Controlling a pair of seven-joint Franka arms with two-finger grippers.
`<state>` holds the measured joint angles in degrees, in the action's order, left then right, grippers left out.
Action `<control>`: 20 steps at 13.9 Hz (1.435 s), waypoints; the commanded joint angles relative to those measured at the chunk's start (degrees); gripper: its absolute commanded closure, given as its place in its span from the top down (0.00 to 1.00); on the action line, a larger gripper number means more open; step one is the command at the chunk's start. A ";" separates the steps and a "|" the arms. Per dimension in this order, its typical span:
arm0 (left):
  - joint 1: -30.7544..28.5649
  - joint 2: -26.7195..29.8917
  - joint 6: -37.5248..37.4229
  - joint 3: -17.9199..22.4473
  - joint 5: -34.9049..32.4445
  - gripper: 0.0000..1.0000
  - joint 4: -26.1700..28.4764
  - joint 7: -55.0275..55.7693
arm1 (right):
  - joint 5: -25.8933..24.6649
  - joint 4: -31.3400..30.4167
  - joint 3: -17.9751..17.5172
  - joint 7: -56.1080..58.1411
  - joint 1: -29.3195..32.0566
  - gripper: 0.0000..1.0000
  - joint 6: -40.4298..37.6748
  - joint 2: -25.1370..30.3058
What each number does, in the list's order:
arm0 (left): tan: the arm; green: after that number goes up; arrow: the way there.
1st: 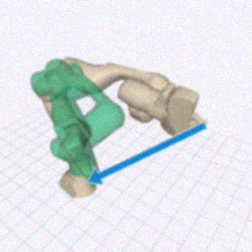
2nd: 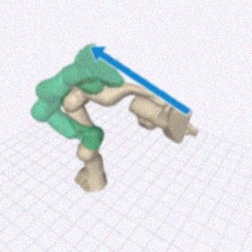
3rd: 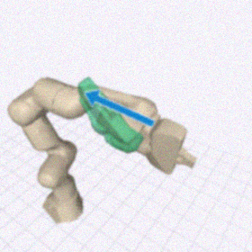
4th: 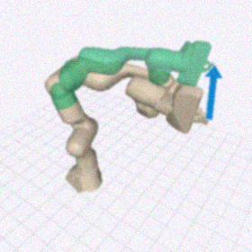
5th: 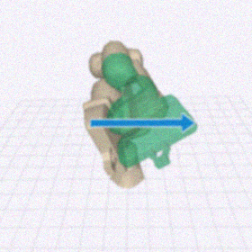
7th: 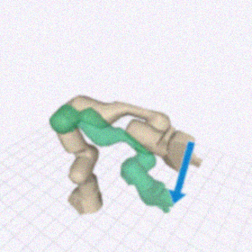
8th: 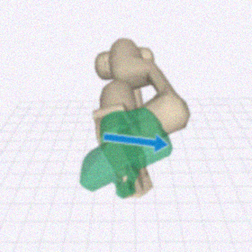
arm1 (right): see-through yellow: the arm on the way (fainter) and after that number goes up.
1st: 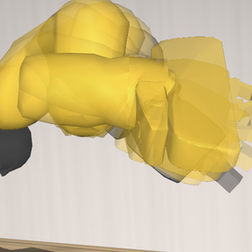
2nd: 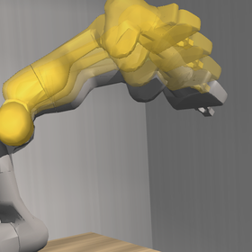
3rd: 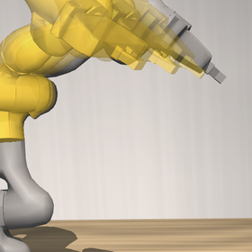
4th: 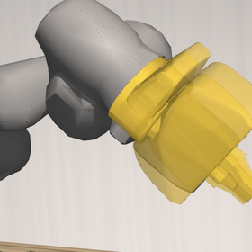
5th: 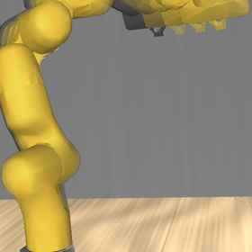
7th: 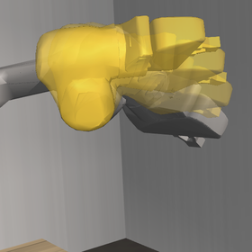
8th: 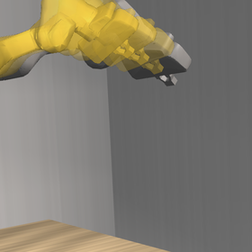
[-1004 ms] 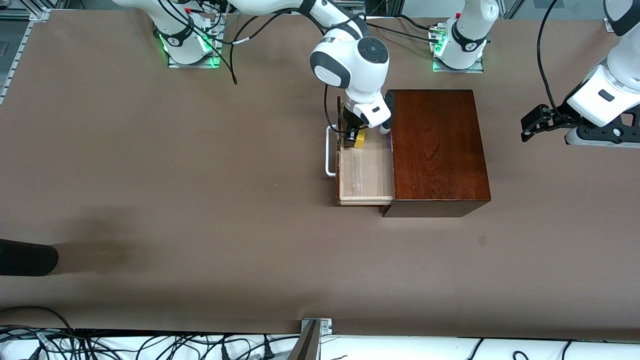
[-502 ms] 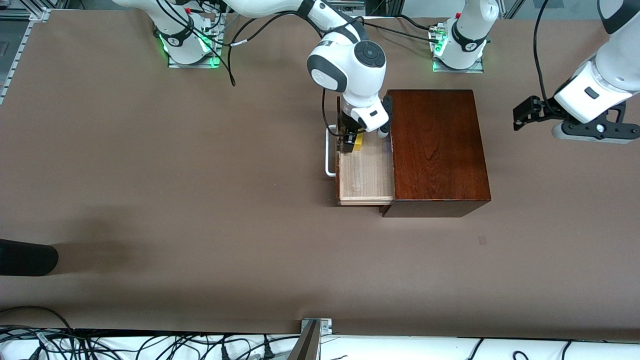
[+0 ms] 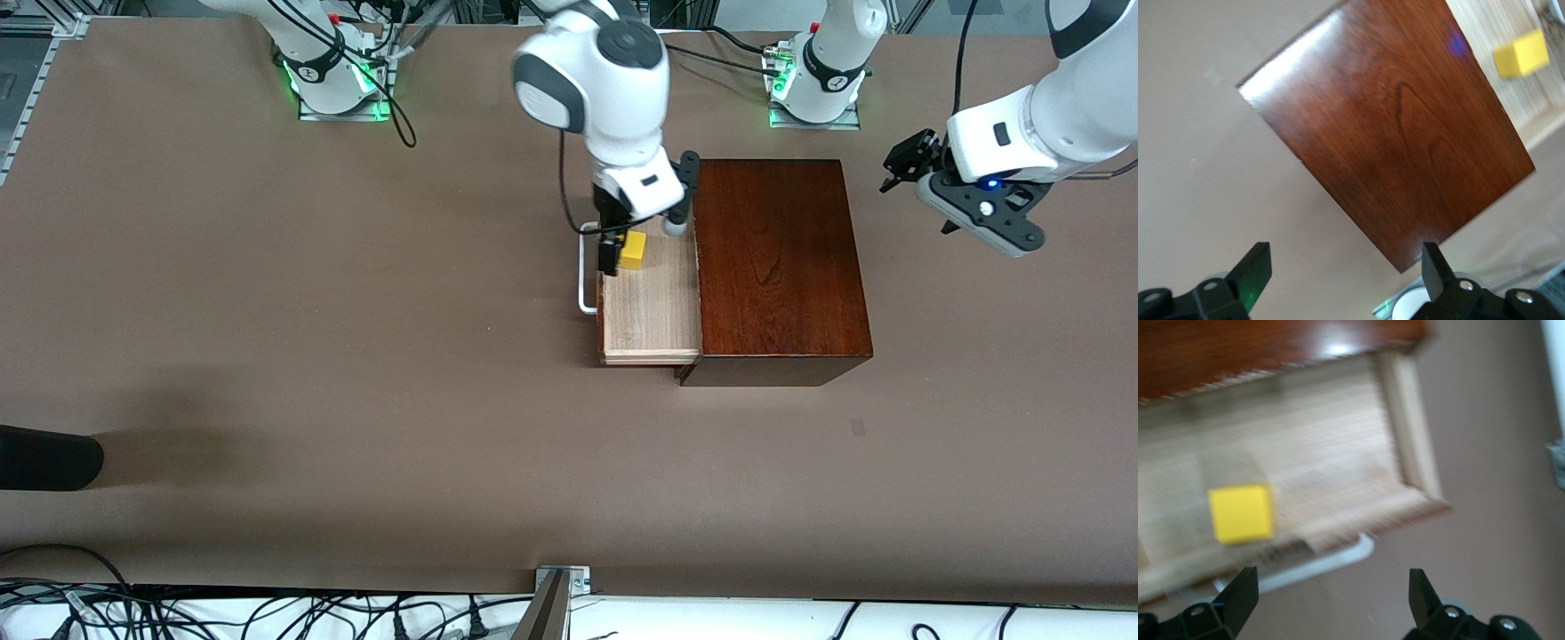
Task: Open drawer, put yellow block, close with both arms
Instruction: 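Withdraw the right gripper while the left gripper moves to the drawer front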
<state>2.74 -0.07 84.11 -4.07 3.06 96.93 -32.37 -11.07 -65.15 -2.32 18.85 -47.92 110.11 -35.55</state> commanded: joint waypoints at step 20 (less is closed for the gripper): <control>32.58 -39.29 33.13 -11.49 -8.12 1.00 -16.77 -15.62 | 13.36 -31.70 5.93 -14.10 37.99 1.00 -15.54 38.62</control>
<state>34.05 -36.83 115.91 -15.95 0.05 82.93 -45.96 3.48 -94.39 4.12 6.94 -10.68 93.73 1.93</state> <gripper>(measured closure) 0.000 0.000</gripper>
